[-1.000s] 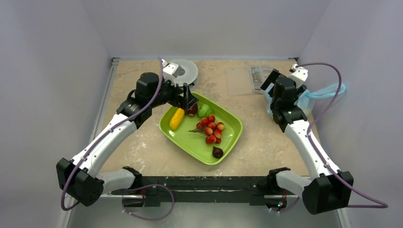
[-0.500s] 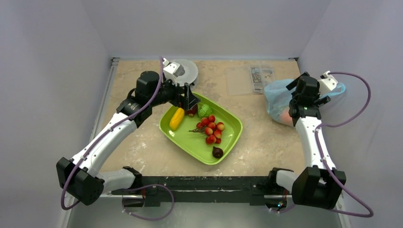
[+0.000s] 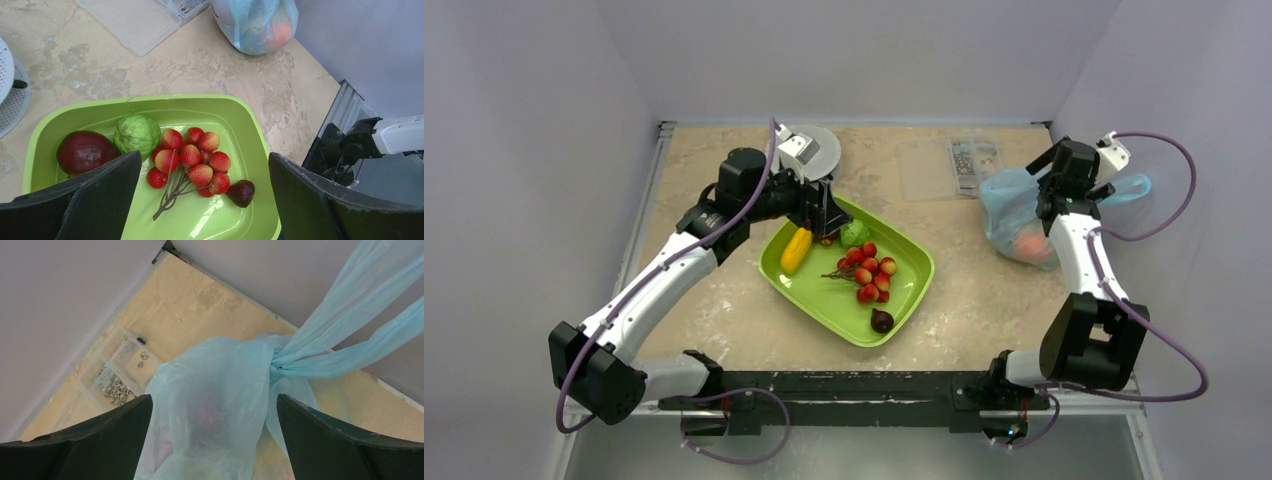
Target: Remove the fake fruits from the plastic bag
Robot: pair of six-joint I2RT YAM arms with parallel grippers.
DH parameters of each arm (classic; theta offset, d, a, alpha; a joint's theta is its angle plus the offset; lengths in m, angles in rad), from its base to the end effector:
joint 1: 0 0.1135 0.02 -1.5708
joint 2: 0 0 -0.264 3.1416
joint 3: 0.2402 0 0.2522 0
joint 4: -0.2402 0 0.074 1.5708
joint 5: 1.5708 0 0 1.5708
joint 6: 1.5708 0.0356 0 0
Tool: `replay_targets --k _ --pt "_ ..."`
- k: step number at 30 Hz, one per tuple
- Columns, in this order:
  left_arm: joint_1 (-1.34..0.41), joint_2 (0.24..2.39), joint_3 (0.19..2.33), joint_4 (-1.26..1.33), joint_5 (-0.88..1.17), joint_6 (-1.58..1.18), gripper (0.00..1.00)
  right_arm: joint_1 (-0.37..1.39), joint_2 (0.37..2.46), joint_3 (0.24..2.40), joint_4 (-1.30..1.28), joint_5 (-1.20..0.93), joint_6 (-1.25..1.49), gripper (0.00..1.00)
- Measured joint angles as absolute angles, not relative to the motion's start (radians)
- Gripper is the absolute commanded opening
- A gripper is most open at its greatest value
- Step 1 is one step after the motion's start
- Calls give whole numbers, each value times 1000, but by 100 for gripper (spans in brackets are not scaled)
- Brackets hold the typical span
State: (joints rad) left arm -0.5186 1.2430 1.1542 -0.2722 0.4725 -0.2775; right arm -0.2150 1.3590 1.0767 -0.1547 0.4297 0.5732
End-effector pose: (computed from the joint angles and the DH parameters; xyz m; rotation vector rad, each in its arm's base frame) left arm 0.2379 -0.1544 0.3641 0.5684 1.9365 -0.9753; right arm 0.3025 -0.0812 0.3160 1.0000 1.6984 -0.1978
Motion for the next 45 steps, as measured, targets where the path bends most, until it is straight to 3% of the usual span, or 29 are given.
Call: replay_targets --k 4,8,11,17,22,31,37,38,40,45 --pt "-519 1243 1156 -271 488 -278 98 -217 1428 1104 -173 441 584 87" --pt "-519 1243 1161 -272 491 -278 98 -218 1460 1111 -175 459 593 59" --pt "-520 1243 1165 -273 491 -278 97 -218 1462 1111 -172 464 602 27" --pt "-520 1247 1174 -275 492 -278 97 -217 1428 1062 -172 480 618 0" --pt "-520 1264 1177 -278 495 -279 97 -179 1332 985 -190 488 618 0" --pt "-520 1299 1184 -296 495 -294 97 190 1272 950 -226 577 555 0" --pt "-525 1301 1194 -316 493 -291 97 344 1272 907 -205 585 415 0" --pt "-525 1302 1194 -318 493 -291 97 362 1272 904 -204 584 402 2" --pt "-526 1307 1195 -323 493 -290 97 397 1264 892 -203 572 389 17" --pt "-533 1338 1205 -327 492 -284 97 424 1174 843 -234 491 384 42"
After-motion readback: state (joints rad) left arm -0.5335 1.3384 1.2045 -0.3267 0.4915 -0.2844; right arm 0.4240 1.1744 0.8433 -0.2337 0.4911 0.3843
